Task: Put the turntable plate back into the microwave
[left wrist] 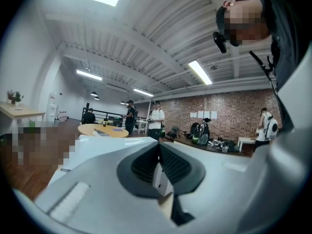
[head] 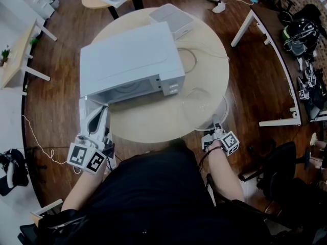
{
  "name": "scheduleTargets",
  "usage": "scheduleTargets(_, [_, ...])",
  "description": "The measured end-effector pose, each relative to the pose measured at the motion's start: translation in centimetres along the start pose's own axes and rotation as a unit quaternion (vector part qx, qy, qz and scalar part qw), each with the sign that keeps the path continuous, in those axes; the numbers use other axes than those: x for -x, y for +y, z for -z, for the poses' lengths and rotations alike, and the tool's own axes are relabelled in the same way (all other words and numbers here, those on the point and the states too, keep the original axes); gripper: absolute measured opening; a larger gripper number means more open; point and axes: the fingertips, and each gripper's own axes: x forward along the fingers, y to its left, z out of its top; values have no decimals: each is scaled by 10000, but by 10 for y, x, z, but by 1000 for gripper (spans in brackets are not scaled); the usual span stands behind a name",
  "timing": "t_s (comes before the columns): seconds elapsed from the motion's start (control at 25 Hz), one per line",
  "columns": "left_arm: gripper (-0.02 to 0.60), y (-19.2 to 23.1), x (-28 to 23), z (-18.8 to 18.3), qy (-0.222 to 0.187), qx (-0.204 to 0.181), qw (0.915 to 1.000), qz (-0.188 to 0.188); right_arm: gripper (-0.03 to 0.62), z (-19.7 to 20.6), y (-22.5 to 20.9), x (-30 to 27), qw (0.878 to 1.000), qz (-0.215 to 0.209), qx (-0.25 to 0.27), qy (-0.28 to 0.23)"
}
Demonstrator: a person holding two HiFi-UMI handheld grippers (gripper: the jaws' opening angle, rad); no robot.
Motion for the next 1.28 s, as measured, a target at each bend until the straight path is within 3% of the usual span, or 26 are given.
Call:
scheduleTargets(0.6, [6, 10, 17, 6, -93, 86, 9999, 32, 31, -1, 41, 18, 9932, -692, -717, -609])
scheduleTargets(1.28, [6, 19, 31, 19, -233, 142, 9995, 166, 32, 7, 68, 32, 9901, -987, -717, -699])
